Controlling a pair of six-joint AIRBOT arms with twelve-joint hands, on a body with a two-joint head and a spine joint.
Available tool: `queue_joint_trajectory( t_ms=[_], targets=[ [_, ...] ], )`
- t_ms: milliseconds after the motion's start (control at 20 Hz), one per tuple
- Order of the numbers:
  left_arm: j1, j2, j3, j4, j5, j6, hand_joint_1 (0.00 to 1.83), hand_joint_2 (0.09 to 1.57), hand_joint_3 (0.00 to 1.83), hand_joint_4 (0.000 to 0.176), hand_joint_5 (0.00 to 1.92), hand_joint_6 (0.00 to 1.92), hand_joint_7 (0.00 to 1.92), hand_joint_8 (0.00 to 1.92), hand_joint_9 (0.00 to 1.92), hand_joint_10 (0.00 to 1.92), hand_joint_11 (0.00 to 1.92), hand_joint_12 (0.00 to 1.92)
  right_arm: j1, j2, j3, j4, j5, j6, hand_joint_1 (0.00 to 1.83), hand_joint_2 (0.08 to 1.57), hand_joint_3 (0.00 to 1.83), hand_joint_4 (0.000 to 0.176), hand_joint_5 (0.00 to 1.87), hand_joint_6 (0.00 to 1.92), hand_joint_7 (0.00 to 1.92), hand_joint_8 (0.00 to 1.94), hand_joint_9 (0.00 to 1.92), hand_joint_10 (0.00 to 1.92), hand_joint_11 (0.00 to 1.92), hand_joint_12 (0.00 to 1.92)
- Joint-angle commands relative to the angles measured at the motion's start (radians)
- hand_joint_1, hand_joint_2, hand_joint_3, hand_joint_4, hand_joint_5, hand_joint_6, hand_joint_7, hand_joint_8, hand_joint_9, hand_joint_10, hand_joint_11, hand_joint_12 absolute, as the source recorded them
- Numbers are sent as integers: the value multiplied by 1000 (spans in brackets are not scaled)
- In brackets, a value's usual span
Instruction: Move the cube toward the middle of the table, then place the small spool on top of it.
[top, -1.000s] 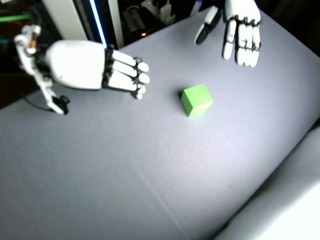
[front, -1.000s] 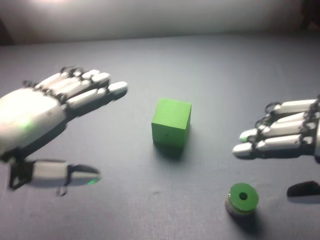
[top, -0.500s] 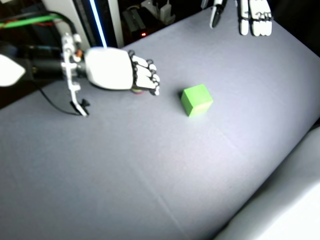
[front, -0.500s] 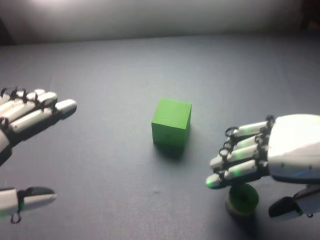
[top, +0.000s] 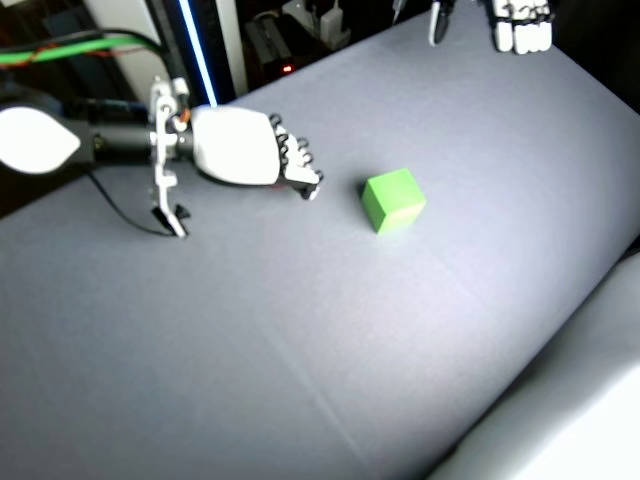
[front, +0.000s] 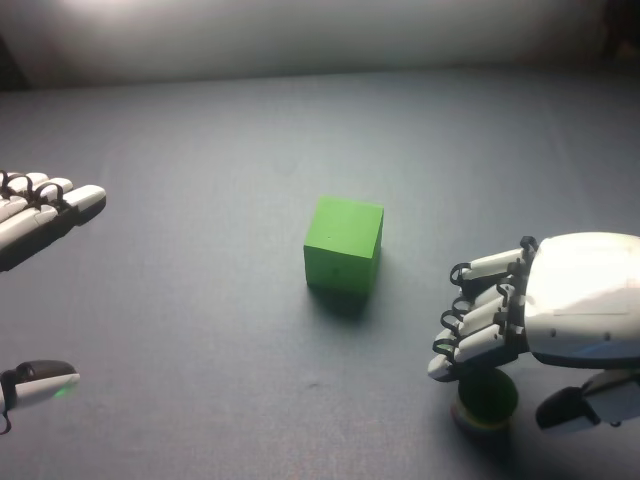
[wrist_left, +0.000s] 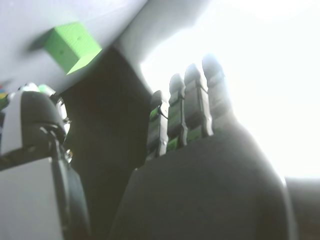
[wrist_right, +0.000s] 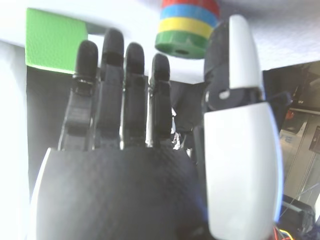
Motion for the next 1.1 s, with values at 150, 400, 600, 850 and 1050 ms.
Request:
queue_joint_trajectory(
  t_ms=[150, 400, 600, 850, 1050],
  targets=[
    [8, 2, 1, -23, -138, -10, 907, 1007, 0, 103, 161, 0, 191, 1, 158, 1, 0, 388, 12, -9, -1, 33, 89, 3, 1133, 978, 0, 0, 690, 2, 288, 1189, 301, 1566, 308, 1695],
    [8, 2, -1, -23, -143, -11, 907, 1000, 0, 83, 177, 2, 199, 1, 165, 2, 0, 390, 12, -12, -6, 28, 89, 3, 1104, 974, 0, 0, 681, 0, 491, 600, 418, 1210, 318, 1390],
    [8, 2, -1, -23, -142, -12, 868, 1002, 0, 69, 180, 1, 213, 1, 182, 2, 0, 444, 12, -18, -7, 25, 89, 3, 1112, 980, 0, 6, 687, 1, 552, 475, 495, 1003, 362, 1244],
    [8, 1, -1, -24, -142, -14, 900, 1004, 0, 59, 198, 2, 235, 3, 203, 4, 0, 491, 12, -28, -5, 21, 89, 3, 1124, 1023, 0, 0, 745, 3, 627, 509, 483, 1146, 431, 1463],
    [8, 0, -2, -23, -142, -15, 898, 1001, 0, 51, 213, 3, 248, 3, 214, 3, 0, 507, 13, -31, -1, 22, 87, 3, 1288, 1153, 5, 0, 861, 8, 770, 1236, 575, 1265, 419, 1535]
  ],
)
